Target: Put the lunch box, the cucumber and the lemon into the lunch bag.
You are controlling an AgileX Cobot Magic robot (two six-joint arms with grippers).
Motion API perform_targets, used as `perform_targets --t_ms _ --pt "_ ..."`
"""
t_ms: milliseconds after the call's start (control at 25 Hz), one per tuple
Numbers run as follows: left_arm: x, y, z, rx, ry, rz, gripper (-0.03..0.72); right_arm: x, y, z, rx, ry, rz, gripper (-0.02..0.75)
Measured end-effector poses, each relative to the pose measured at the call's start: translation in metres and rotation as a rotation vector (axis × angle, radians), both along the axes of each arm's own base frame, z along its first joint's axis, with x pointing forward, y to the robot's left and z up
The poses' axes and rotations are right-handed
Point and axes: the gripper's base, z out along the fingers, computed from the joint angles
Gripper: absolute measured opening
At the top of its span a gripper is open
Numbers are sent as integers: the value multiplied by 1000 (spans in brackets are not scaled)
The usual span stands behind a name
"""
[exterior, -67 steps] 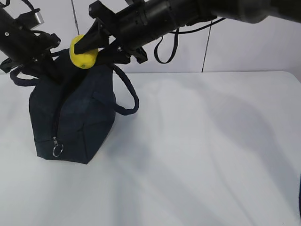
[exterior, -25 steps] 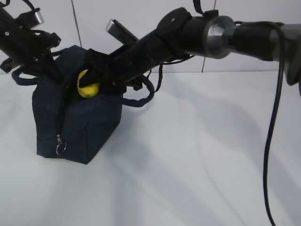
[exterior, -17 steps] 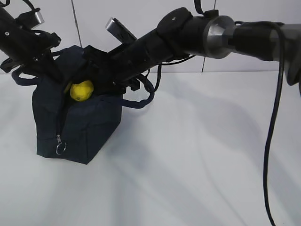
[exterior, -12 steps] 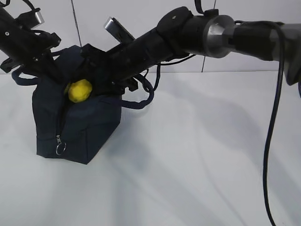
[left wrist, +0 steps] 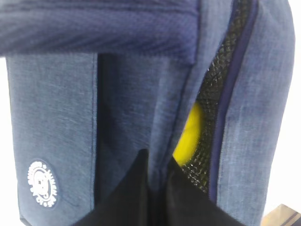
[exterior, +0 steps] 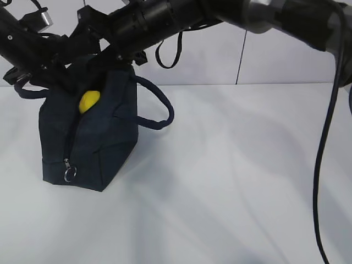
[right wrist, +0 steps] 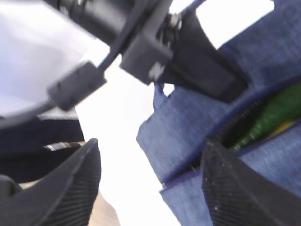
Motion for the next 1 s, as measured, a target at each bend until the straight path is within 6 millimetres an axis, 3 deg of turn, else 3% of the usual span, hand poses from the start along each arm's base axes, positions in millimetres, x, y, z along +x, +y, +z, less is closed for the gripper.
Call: perform_targets --t_ms 360,680,1000 --pt "0 -2 1 -29 8 17 20 -8 -9 17 -143 -96 128 483" --pt "-2 -1 9 -36 -4 26 138 -6 -14 37 -207 -219 117 482" --pt "-5 -1 20 -54 -29 31 251 -5 -25 44 -336 -299 95 482"
